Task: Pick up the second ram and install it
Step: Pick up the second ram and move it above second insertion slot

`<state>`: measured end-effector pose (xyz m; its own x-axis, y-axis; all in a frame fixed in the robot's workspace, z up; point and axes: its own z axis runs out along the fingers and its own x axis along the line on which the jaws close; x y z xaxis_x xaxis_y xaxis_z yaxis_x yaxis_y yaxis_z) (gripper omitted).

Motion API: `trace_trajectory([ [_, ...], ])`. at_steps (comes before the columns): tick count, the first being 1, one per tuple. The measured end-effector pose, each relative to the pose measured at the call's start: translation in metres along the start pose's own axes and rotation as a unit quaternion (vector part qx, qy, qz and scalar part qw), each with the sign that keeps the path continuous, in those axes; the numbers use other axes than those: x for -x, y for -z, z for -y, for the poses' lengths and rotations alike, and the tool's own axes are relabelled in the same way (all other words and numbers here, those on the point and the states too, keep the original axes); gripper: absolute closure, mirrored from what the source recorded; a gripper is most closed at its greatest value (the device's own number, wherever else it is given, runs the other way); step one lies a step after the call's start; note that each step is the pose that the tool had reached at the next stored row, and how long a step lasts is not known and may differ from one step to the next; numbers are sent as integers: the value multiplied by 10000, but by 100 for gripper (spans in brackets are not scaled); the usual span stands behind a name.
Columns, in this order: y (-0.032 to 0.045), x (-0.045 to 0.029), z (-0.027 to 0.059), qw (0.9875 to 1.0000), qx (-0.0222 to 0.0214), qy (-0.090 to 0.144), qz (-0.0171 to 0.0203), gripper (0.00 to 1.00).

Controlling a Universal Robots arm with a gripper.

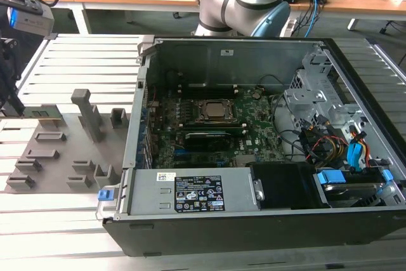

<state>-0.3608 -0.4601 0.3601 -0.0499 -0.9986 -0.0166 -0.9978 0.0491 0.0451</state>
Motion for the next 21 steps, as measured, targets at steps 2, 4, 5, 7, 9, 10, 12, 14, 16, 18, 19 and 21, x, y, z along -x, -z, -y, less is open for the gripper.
trace_trajectory([
  [2,53,1,-3,10000,0,0,0,86],
  [4,127,2,-6,10000,0,0,0,86],
  [5,147,2,-7,10000,0,0,0,86],
  [7,161,3,-7,10000,-1,0,1,86],
  [9,165,3,-8,10000,0,0,1,86],
  [10,168,3,-8,10000,0,0,1,86],
  [12,172,3,-8,10000,0,0,1,86],
  [14,175,3,-8,10000,0,0,1,86],
  [16,178,3,-8,10000,0,0,1,86],
  [18,180,3,-8,10000,0,0,1,86],
  [19,181,3,-8,10000,0,0,1,86],
  [21,183,3,-9,10000,0,0,1,86],
])
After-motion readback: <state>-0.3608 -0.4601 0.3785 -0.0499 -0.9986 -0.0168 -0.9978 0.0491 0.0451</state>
